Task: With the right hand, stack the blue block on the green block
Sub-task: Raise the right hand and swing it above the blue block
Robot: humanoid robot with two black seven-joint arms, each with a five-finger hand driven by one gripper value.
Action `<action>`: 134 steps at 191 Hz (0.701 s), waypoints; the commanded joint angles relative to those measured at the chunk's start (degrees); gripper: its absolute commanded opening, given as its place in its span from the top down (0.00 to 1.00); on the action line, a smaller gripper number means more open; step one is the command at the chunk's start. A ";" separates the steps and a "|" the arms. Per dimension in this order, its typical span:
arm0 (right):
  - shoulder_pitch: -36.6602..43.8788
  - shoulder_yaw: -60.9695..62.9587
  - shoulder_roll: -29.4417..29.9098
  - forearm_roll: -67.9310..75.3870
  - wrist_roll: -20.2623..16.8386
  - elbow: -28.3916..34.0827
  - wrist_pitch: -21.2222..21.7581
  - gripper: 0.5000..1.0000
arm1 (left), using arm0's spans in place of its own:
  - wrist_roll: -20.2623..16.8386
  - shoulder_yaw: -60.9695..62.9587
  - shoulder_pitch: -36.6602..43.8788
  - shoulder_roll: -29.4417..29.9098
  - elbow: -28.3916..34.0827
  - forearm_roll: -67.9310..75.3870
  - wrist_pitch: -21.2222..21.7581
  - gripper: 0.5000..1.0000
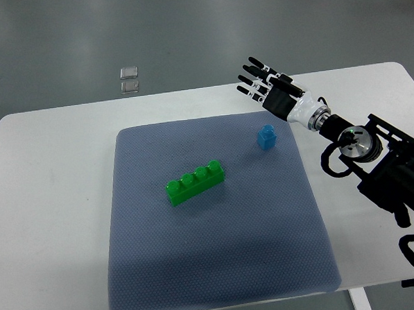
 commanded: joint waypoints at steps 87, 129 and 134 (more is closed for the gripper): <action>31.91 -34.03 -16.08 -33.08 -3.42 8.78 10.26 0.13 | -0.73 -0.15 -0.09 0.00 -1.61 0.00 -0.05 0.00; 47.72 -46.07 -15.37 -50.48 -3.42 11.76 10.26 0.12 | -0.65 -0.15 -0.18 0.00 -2.40 0.00 -0.05 0.00; 48.96 -47.13 -15.37 -52.16 -3.42 12.47 10.26 0.12 | -0.73 -0.15 -0.18 0.00 -2.40 0.00 -0.05 0.00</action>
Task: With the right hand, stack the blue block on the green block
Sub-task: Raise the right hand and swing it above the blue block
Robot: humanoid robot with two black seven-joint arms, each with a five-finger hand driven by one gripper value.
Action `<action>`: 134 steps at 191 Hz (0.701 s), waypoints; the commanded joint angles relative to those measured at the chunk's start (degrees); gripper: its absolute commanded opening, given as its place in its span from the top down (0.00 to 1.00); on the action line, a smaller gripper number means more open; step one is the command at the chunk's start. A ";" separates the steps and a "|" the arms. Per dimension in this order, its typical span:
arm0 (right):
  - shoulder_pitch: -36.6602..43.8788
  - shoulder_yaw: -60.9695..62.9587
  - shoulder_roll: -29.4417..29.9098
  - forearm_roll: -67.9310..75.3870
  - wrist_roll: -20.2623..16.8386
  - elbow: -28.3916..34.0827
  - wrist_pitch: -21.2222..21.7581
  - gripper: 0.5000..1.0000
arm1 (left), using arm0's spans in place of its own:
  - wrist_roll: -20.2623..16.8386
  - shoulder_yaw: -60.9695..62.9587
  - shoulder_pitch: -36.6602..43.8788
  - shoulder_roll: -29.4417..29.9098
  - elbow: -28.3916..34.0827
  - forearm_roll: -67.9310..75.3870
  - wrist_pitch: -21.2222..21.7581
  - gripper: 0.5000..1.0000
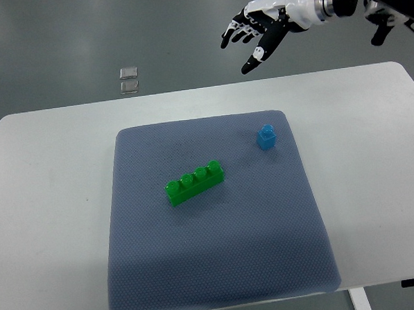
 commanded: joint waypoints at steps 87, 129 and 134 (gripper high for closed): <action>18.01 -14.46 -2.91 -13.66 -2.54 15.65 -0.01 0.12 | 0.09 -0.18 -0.01 0.00 0.02 0.00 0.01 0.00; 10.98 -14.73 -2.83 -13.74 -5.09 15.82 -0.01 0.12 | 0.09 -0.18 -0.01 0.00 0.20 0.00 0.01 0.00; 9.49 -14.73 -2.74 -13.83 -5.70 15.82 -0.01 0.12 | 0.09 -0.44 -0.01 0.00 0.29 0.00 0.01 0.00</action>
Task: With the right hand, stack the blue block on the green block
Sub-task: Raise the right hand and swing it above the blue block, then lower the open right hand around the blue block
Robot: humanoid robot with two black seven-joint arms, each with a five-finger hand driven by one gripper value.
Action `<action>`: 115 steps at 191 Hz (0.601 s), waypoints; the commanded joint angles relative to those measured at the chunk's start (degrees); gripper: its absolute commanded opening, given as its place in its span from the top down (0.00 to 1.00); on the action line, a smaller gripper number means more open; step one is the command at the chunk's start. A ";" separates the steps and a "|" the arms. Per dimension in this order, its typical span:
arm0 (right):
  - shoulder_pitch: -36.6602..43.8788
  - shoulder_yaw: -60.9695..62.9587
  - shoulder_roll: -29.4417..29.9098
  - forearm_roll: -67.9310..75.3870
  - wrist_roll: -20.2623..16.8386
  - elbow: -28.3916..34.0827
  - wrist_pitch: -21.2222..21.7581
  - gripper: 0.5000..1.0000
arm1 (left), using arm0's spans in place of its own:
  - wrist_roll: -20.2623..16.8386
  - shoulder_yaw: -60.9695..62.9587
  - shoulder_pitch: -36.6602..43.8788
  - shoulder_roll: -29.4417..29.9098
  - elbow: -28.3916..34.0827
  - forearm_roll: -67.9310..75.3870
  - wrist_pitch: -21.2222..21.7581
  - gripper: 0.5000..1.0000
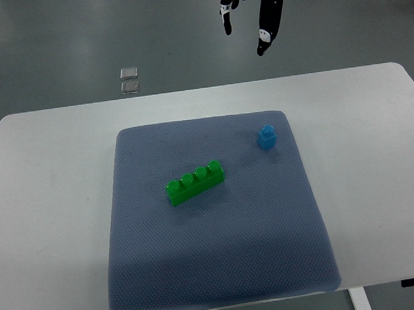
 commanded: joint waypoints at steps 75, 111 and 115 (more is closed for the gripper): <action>-17.30 0.23 1.39 -2.36 -3.21 -1.30 0.01 0.12 | 0.01 0.15 0.14 0.00 -0.27 0.00 0.00 0.00; -21.16 0.23 3.68 -2.62 -3.21 -4.11 -6.77 0.13 | 0.01 0.24 0.14 0.00 -0.27 0.00 0.00 0.00; -21.51 0.23 3.85 -2.80 -3.21 -4.46 -7.73 0.13 | 0.01 0.24 0.14 0.00 -0.27 0.00 0.00 0.00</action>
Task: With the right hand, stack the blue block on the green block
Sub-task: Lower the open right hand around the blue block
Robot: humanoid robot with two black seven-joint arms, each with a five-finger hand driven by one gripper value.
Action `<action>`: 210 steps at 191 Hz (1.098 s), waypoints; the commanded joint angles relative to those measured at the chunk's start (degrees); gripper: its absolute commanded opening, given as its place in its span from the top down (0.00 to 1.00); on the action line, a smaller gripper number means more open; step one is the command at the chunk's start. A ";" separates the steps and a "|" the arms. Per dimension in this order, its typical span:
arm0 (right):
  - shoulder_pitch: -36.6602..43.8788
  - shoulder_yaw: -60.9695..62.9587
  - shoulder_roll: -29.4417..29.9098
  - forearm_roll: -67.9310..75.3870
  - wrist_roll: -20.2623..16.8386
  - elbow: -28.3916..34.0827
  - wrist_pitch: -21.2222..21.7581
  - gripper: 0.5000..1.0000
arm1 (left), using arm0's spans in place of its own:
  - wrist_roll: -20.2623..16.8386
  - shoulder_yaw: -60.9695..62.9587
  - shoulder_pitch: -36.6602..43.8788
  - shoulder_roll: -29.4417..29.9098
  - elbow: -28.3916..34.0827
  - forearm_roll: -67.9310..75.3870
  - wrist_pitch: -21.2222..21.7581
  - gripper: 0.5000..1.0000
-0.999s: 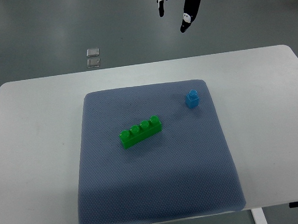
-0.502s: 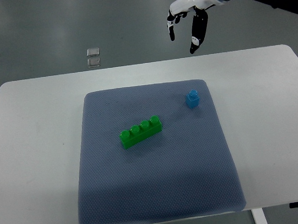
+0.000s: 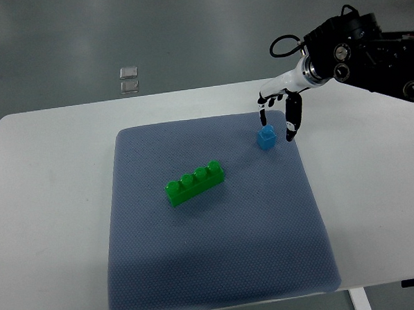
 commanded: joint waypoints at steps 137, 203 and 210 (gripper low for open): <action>-7.39 -0.29 7.85 -2.38 0.00 -9.76 -13.90 0.16 | 0.00 0.00 0.35 0.00 -0.06 0.00 -0.09 0.00; -8.18 -0.46 8.20 -2.47 0.09 -10.20 -14.86 0.27 | 0.00 0.00 0.44 0.00 -0.06 0.00 -0.09 0.00; -8.18 -0.46 8.20 -2.47 0.09 -10.20 -14.86 0.28 | 0.00 0.00 0.44 0.00 -0.06 0.00 -0.09 0.00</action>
